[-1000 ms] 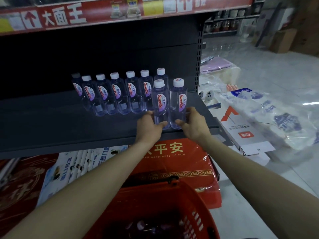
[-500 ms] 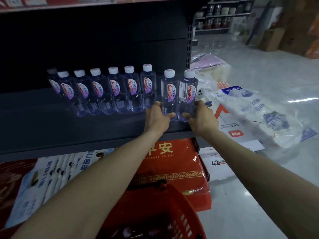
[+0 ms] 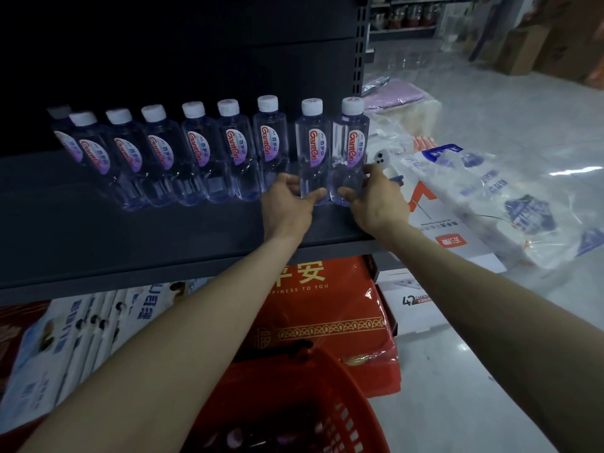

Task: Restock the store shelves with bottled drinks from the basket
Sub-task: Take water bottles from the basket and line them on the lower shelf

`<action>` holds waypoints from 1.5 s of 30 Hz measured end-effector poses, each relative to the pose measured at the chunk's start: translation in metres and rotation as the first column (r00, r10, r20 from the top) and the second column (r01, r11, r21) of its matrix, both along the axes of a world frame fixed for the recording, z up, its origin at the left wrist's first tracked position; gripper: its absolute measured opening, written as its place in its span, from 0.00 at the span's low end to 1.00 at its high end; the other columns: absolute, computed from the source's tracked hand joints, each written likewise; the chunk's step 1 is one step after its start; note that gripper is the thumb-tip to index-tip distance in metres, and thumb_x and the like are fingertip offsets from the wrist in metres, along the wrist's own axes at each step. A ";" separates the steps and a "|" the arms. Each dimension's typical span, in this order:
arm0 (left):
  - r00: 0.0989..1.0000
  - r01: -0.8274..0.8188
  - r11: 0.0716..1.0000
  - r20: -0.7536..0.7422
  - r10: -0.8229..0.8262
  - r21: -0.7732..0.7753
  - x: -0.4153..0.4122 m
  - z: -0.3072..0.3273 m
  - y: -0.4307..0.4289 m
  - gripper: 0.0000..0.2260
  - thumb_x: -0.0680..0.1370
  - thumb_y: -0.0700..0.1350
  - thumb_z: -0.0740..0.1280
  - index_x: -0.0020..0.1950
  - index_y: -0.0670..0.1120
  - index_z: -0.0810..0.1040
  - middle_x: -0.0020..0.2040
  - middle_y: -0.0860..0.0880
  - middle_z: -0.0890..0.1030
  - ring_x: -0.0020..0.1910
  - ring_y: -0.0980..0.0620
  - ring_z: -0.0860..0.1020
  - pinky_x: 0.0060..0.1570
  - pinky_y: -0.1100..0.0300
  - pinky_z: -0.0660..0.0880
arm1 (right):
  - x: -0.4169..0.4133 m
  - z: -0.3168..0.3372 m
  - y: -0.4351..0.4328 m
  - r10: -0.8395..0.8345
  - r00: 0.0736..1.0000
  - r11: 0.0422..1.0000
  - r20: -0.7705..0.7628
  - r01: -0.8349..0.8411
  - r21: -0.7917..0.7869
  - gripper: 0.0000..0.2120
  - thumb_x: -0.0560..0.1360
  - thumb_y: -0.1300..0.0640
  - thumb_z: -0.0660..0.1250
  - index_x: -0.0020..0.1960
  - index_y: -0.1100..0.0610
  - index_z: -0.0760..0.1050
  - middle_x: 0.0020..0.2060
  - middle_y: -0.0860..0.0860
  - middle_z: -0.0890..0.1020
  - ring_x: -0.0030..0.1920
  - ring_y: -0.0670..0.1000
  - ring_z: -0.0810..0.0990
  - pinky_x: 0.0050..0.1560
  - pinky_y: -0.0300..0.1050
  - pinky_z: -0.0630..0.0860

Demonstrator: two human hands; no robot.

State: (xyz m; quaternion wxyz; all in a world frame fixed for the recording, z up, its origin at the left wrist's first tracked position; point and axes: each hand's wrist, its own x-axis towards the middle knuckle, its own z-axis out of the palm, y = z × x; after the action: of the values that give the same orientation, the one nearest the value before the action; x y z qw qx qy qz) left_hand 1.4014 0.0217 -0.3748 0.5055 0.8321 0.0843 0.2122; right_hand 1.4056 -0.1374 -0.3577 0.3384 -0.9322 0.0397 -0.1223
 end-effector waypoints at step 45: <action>0.986 -0.130 0.964 -0.073 0.150 0.233 0.000 -0.004 -0.007 0.10 0.83 0.51 0.66 0.52 0.45 0.81 0.48 0.46 0.83 0.48 0.47 0.81 0.44 0.56 0.72 | 0.005 -0.021 0.014 0.025 0.989 0.981 0.143 0.003 -0.193 0.18 0.83 0.43 0.57 0.61 0.56 0.74 0.52 0.58 0.84 0.53 0.63 0.81 0.53 0.55 0.75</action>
State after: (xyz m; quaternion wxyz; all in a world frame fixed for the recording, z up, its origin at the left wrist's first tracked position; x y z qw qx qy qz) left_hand 1.4016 0.0151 -0.3784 0.3864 0.8851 0.1409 0.2178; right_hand 1.4103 -0.1237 -0.3782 0.2493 -0.9494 -0.0024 -0.1910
